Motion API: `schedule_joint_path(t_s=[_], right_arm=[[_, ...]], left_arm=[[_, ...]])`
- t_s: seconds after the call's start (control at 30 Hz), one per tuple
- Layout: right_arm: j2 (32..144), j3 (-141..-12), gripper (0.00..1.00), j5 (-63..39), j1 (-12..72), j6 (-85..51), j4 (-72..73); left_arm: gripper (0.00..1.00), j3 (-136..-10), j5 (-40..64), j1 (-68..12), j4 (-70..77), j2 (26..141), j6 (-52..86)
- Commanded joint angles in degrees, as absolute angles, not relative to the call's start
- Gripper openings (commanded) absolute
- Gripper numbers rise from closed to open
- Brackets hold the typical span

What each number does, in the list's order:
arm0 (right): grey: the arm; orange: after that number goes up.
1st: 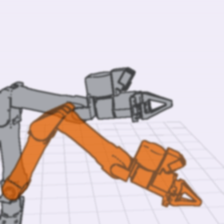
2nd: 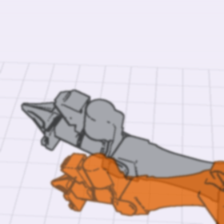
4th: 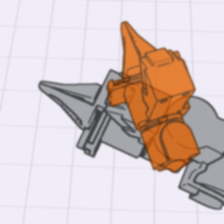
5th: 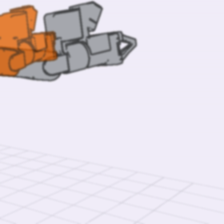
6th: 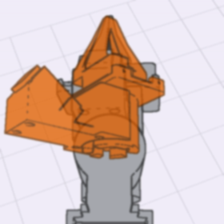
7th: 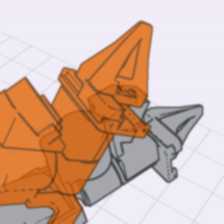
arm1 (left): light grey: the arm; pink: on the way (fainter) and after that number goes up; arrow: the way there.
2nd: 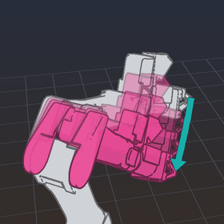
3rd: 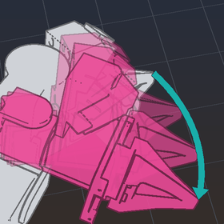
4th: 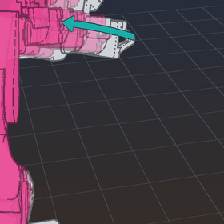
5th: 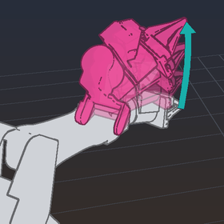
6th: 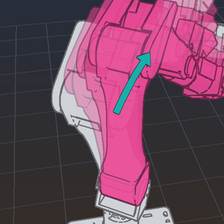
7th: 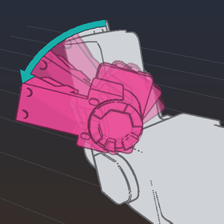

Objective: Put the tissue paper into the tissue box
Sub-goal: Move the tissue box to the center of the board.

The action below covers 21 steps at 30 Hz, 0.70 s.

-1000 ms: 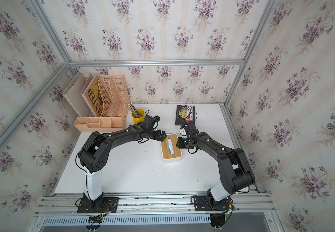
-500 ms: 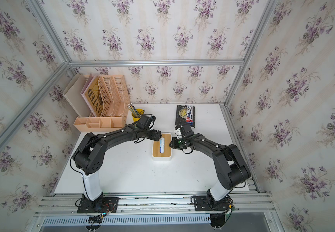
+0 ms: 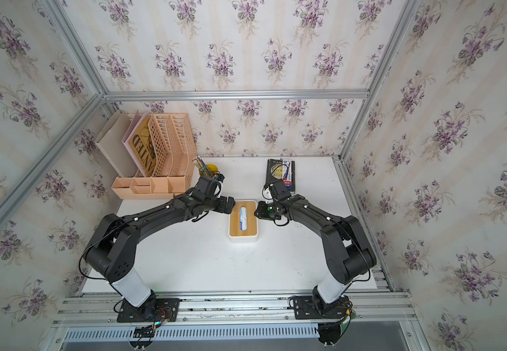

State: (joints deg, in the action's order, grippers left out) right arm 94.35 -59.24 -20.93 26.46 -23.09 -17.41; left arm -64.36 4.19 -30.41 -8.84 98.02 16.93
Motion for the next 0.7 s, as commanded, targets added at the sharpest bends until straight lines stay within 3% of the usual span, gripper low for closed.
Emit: schedule_joint_path(t_s=[0.0,0.23,0.67], right_arm=[[94.3,-60.15,0.34,-18.55,26.47,-21.61,-19.69],[96.18,-62.52,0.47,-16.76,26.47,-20.08,-20.91],[102.05,-68.29,0.45,-13.35,26.46,-18.48,-21.02]], left_arm=[[0.97,-63.72,3.67,-29.89,-7.7,98.02,17.47],[0.97,-66.49,4.64,-29.05,-8.67,102.66,17.66],[0.97,-69.52,6.33,-28.08,-8.71,107.73,17.57]])
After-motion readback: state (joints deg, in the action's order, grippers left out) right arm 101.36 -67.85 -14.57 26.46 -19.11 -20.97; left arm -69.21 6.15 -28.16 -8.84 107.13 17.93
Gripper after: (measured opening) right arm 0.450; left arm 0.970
